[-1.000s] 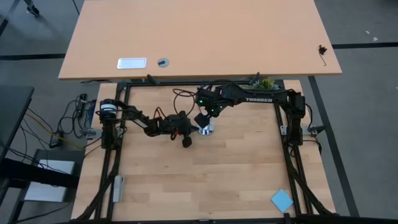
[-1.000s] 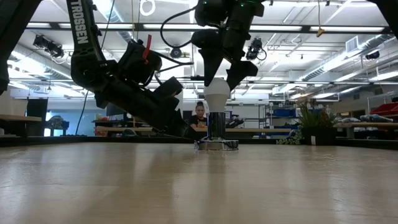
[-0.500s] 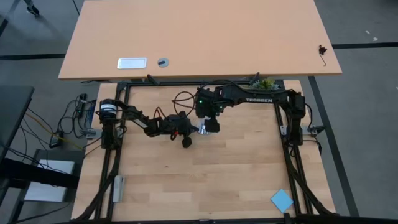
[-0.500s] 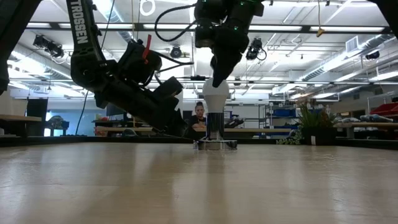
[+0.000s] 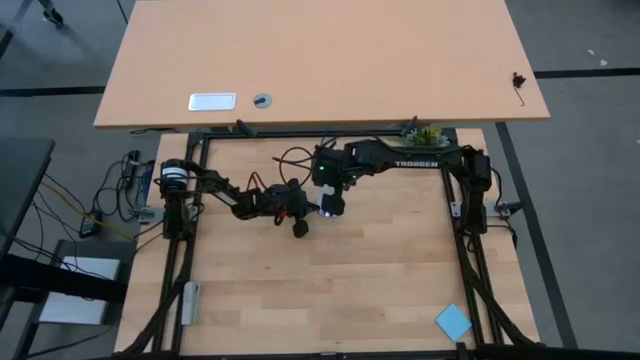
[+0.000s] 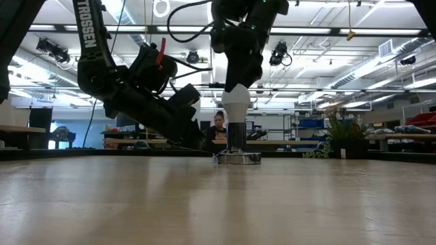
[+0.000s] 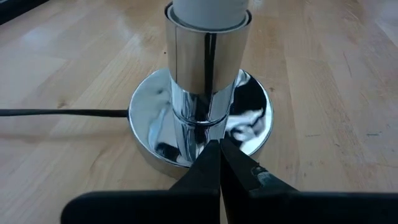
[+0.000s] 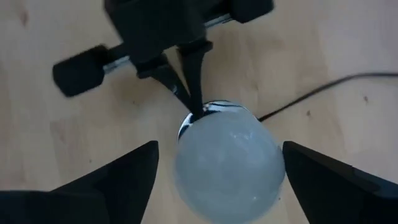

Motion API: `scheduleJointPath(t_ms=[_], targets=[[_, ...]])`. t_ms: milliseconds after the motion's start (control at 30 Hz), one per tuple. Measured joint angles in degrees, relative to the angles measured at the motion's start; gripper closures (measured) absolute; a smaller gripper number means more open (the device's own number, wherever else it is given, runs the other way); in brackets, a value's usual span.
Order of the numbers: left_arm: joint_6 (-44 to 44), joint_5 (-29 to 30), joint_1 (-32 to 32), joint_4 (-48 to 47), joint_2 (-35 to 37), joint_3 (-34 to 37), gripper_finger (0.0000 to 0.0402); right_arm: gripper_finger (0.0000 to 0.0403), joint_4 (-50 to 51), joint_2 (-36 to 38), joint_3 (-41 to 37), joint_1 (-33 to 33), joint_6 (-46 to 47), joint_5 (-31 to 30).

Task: Screw lightbulb
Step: Remove the lightbulb from the lamp socket

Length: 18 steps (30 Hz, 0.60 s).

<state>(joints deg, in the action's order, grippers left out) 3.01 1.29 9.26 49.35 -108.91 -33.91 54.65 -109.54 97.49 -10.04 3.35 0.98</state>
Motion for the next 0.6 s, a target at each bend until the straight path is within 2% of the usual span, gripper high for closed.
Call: scheduleJointPath(t_ms=[133, 333, 600], targets=[[0.0, 0.0, 0.0, 0.0, 0.0, 0.0, 0.0400, 0.0049, 0.9, 0.0, 2.5, 0.7, 9.7, -3.0], [0.0, 0.1, 0.0, 0.0, 0.0, 0.0, 0.0400, 0.0049, 3.9, 0.0, 4.6, 0.7, 28.7, -3.2], [0.0, 0.1, 0.0, 0.0, 0.0, 0.0, 0.0400, 0.0055, 5.5, 0.0, 4.2, 0.7, 31.0, -6.1]])
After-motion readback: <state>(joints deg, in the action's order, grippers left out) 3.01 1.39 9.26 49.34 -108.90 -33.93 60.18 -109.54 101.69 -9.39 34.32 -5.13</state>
